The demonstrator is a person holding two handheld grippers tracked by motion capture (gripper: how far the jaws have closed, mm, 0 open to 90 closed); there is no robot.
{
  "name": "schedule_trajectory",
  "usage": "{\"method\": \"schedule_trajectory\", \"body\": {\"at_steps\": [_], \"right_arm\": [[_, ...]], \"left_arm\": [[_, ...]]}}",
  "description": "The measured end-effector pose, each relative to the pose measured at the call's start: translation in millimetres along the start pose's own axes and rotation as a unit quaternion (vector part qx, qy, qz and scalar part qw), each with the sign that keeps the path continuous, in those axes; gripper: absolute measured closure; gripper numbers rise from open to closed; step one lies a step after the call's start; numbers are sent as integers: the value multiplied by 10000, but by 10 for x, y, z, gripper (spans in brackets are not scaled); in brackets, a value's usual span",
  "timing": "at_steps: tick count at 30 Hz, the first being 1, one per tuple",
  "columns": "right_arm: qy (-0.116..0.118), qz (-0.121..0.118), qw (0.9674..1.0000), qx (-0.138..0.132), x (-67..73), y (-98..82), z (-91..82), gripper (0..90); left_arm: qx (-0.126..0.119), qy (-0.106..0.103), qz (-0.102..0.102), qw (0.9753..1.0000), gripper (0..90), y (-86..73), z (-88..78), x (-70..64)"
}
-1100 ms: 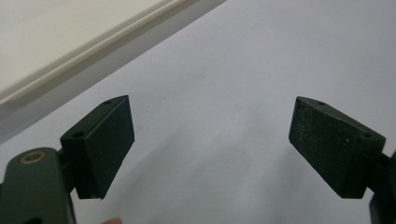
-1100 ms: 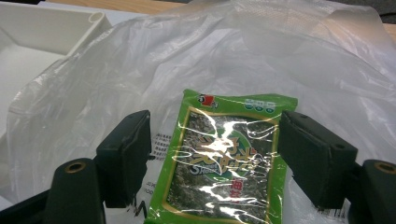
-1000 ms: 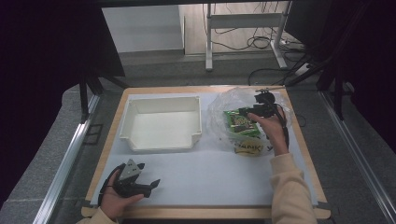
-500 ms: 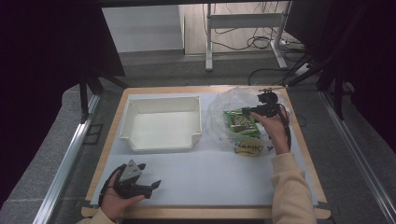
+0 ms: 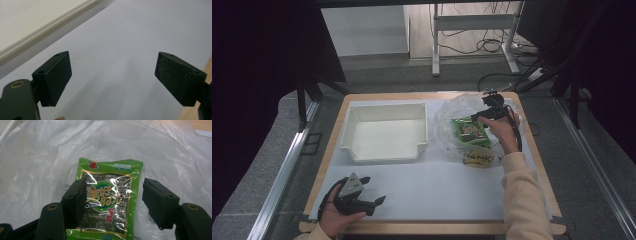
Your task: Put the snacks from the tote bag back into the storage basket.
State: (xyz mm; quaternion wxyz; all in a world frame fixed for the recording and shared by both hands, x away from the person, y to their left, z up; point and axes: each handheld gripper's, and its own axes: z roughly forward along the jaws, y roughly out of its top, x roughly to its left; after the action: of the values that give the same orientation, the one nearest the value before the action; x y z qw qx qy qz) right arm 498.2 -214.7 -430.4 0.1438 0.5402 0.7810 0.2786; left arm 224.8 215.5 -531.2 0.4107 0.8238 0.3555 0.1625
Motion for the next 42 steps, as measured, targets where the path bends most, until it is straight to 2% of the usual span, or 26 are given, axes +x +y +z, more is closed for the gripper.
{"method": "schedule_trajectory", "body": {"at_steps": [8, 15, 23, 33, 42], "right_arm": [[72, 114, 9997, 204, -96, 6, 129, 446], [76, 162, 9992, 367, -150, -22, 222, 461], [-31, 254, 9980, 575, -222, -77, 281, 474], [-44, 235, 9959, 877, -256, -152, 405, 514], [-140, 258, 9948, 979, -259, -156, 432, 560]], "left_arm": [[-11, 12, -44, 10000, 140, 6, -1, 4], [-26, 44, -72, 10000, 140, 6, -17, 10], [-40, 83, -99, 9999, 140, 6, -24, 21], [-22, 111, -95, 9999, 141, 10, -24, 12], [-34, 111, -109, 9999, 141, 9, -29, 15]]}}
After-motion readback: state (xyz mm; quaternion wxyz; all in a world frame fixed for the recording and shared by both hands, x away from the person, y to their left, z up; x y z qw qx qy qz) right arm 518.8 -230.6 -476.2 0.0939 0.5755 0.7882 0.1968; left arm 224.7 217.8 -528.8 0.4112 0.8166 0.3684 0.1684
